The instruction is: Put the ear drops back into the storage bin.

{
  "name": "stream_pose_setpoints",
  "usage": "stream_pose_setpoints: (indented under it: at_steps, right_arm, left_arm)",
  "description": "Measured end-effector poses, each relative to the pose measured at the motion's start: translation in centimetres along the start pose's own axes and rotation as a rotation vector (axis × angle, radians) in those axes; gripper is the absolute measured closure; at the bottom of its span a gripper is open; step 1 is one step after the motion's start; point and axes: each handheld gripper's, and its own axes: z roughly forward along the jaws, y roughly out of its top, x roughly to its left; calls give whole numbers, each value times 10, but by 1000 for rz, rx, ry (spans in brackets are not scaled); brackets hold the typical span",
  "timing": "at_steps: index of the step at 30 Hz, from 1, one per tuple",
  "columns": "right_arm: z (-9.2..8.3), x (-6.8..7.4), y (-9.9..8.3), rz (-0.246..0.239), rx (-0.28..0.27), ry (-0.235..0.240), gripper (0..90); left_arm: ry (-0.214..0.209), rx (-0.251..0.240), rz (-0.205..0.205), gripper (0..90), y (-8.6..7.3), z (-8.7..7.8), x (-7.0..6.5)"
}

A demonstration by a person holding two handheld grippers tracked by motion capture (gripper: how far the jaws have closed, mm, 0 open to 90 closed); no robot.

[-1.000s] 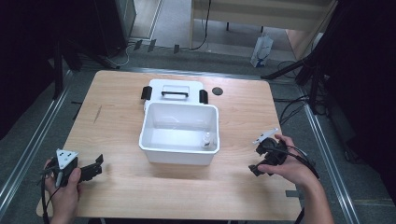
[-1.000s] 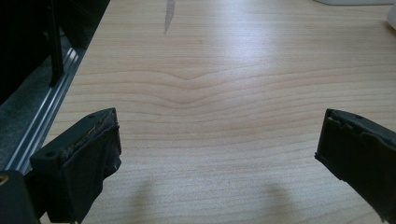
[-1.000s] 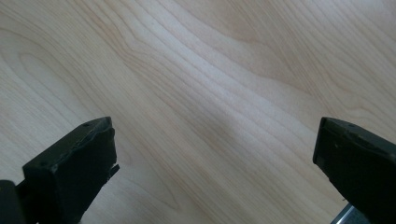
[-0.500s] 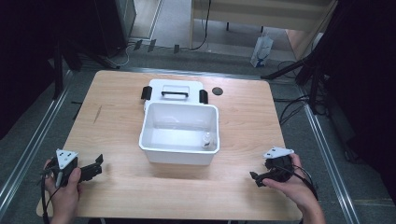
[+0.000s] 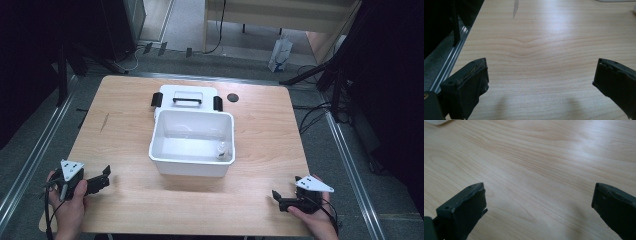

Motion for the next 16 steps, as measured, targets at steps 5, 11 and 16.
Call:
stream_pose_setpoints:
  at_steps: [5,11,16]
  right_arm:
    - [-6,-7,-5,104,-87,13,0]
    - [-5,-11,-4,149,-74,15,0]
    - [-3,-11,-4,154,-53,18,0]
  left_arm:
    - [7,-1,1,6,0,0,0]
    - [21,2,4,6,0,0,-1]
    - [25,4,13,6,0,0,-2]
